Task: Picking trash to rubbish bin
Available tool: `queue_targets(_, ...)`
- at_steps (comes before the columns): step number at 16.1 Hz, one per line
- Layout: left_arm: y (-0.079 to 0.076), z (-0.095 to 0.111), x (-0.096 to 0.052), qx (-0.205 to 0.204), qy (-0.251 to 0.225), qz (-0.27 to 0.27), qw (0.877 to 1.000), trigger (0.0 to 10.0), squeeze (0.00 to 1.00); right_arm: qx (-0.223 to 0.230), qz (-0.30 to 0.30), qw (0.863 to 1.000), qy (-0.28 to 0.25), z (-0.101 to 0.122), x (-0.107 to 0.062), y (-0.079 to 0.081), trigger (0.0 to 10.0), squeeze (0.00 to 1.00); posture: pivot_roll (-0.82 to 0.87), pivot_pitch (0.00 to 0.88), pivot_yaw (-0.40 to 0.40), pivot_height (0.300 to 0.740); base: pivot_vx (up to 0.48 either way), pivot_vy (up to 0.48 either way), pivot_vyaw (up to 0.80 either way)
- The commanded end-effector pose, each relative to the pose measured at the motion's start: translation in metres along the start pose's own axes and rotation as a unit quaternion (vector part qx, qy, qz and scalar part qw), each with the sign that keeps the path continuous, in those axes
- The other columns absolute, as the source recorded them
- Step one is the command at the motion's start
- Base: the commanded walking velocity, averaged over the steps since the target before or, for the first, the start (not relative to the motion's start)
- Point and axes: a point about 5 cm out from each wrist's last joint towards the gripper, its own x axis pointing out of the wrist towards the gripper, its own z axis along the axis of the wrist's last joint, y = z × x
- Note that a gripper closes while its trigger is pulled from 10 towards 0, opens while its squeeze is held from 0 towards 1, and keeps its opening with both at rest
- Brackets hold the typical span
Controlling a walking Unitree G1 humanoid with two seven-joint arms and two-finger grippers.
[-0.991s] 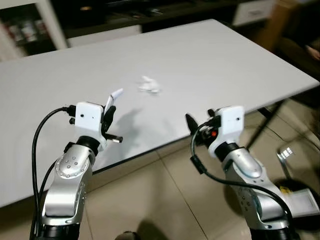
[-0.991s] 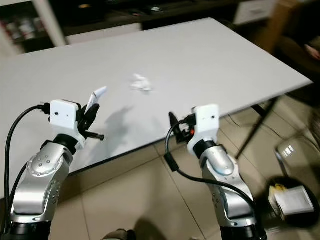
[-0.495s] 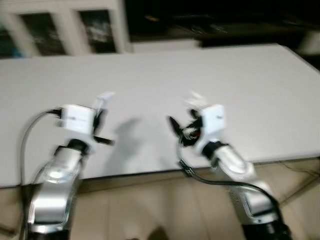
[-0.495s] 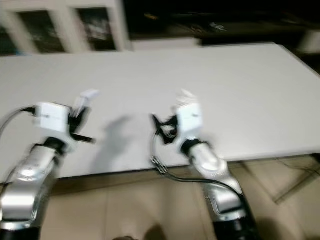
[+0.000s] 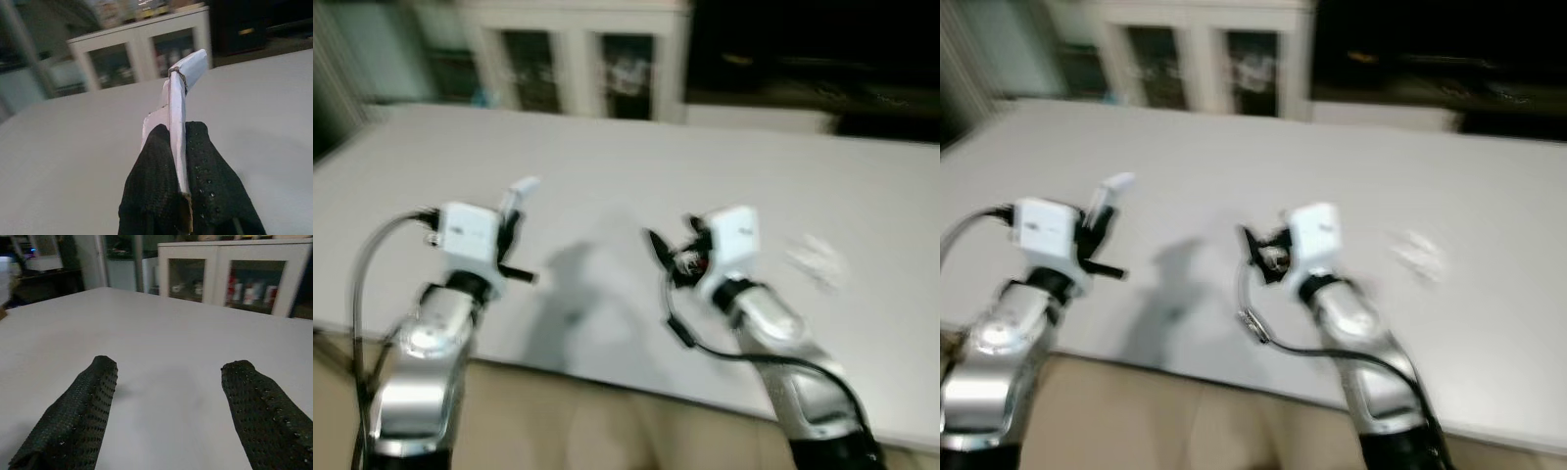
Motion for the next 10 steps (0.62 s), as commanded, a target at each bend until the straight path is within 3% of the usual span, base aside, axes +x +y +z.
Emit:
queue_targets(1, 0.007, 0.002, -0.001, 0.01, -0.001, 0.01, 1.0, 10.0, 0.0, -0.002, 0.011, 1.0, -0.011, 0.005, 0.003, 0.007, 10.0, 0.0, 0.03, 0.029, 0.006, 0.74, 0.349, 0.0, 0.8)
queue_targets(6, 0.008, 0.003, -0.001, 0.011, 0.001, 0.01, 1.0, 10.0, 0.0, -0.002, 0.012, 1.0, -0.014, 0.006, 0.004, 0.007, 10.0, 0.0, 0.03, 0.027, 0.006, 0.74, 0.349, 0.0, 0.8)
queue_targets(7, -0.011, 0.003, 0.013, -0.008, 0.002, -0.076, 0.997, 10.0, 0.0, -0.056, -0.109, 0.992, 0.002, 0.035, -0.015, -0.049, 10.0, 0.0, -0.05, 0.052, 0.054, 0.74, 0.0, 0.0, 0.0)
queue_targets(8, -0.016, 0.001, 0.016, -0.017, 0.006, -0.093, 0.995, 10.0, 0.0, -0.068, -0.139, 0.988, -0.01, 0.042, -0.022, -0.059, 10.0, 0.0, -0.05, 0.051, 0.049, 0.74, 0.0, 0.0, 0.0)
queue_targets(10, -0.021, -0.006, 0.013, -0.037, 0.016, -0.065, 0.997, 10.0, 0.0, -0.03, -0.139, 0.989, -0.034, 0.024, -0.019, -0.045, 10.0, 0.0, -0.03, 0.039, 0.02, 0.74, 0.0, 0.0, 0.0)
